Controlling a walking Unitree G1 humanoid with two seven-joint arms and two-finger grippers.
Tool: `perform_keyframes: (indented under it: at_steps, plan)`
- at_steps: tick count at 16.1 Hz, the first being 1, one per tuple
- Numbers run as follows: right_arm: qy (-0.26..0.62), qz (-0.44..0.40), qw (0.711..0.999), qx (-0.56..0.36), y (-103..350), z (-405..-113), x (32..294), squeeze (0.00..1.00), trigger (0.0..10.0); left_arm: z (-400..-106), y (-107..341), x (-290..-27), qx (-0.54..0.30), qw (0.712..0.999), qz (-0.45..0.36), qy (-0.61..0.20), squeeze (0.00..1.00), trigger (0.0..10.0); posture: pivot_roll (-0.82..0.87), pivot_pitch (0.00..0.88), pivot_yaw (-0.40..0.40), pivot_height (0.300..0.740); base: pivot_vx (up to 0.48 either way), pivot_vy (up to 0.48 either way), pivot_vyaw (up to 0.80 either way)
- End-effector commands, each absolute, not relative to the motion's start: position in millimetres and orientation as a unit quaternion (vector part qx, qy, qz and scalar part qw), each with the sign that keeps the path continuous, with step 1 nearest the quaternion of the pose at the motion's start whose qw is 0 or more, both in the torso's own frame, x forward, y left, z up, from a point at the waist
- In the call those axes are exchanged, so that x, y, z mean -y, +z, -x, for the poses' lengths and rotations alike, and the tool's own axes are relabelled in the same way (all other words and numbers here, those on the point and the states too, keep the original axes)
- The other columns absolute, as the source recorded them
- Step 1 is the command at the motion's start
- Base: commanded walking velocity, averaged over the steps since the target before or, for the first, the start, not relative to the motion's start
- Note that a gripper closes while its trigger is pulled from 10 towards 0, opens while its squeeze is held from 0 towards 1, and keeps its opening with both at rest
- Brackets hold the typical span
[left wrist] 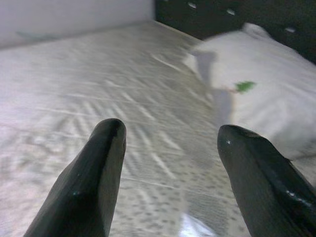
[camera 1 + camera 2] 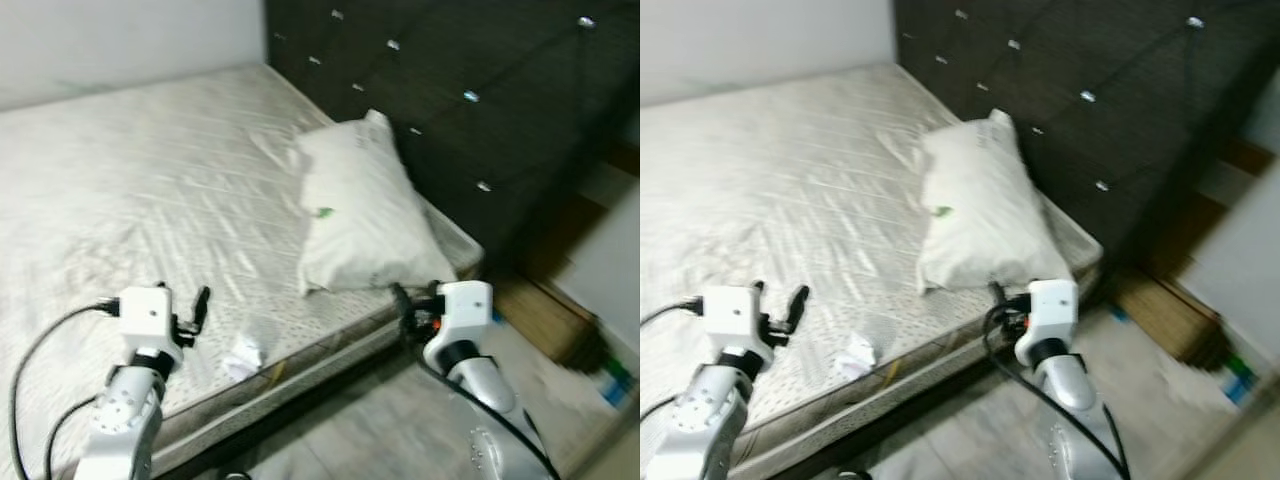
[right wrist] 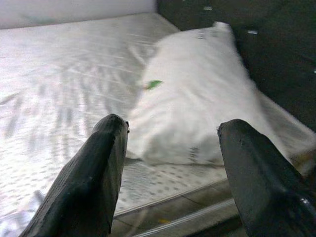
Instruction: Clean up the room
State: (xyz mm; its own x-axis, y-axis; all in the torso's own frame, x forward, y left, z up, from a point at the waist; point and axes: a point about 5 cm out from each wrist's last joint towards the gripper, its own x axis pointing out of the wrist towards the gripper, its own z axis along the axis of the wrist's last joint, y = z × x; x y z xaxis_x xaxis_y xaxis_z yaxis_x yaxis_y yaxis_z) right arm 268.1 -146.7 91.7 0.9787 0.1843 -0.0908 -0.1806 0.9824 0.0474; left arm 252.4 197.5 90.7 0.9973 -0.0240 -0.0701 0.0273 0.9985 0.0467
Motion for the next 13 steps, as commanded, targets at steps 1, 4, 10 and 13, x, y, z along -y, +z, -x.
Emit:
perform_keyframes:
  at_steps: [1,4,10,13]
  plan:
    - [0.080,-0.013,0.995,-0.055,88.6,-266.5,156.3,0.00,10.0,-251.6,89.3,-191.5,-0.037,0.999,-0.018,-0.023,0.00,10.0,-0.08,0.112,-0.069,0.740,0.000,0.000,0.79]
    - [0.080,-0.017,0.995,-0.054,88.5,-266.5,156.3,0.00,10.0,-251.6,89.5,-191.0,-0.038,0.999,-0.018,-0.024,0.00,10.0,-0.08,0.112,-0.069,0.740,0.000,0.000,0.68]
    - [0.083,-0.015,0.995,-0.057,87.4,-266.4,155.6,0.00,10.0,-251.2,88.9,-191.5,-0.039,0.999,-0.017,-0.024,0.00,10.0,-0.08,0.108,-0.067,0.740,0.000,0.000,0.21]
    - [0.083,-0.015,0.995,-0.057,87.9,-266.4,155.6,0.00,10.0,-251.2,89.3,-191.9,-0.039,0.999,-0.018,-0.024,0.00,10.0,-0.08,0.115,-0.069,0.740,0.000,0.000,0.79]
